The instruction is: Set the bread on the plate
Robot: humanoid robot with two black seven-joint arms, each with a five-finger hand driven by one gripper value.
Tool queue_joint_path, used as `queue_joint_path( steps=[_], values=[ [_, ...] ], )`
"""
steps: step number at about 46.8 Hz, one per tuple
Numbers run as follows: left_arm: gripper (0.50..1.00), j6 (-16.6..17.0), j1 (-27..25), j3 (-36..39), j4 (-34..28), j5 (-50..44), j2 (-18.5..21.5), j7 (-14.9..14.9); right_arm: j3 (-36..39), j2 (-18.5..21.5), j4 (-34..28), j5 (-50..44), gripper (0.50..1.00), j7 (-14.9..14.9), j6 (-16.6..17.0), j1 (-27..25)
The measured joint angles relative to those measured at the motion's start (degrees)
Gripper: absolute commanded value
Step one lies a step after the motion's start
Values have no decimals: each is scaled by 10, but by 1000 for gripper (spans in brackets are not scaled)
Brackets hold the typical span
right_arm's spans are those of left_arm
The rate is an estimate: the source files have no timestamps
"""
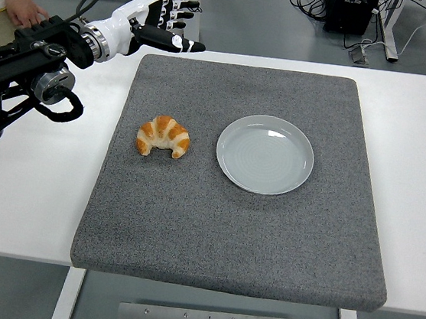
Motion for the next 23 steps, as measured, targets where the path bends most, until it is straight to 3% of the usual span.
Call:
queue_joint_path(
  steps=[12,23],
  values=[
    [972,0,9,20,-64,139,54,44,0,0,0,0,1000,0,0,0],
    [972,1,9,45,-135,186,100,57,0,0,0,0,1000,0,0,0]
  ],
)
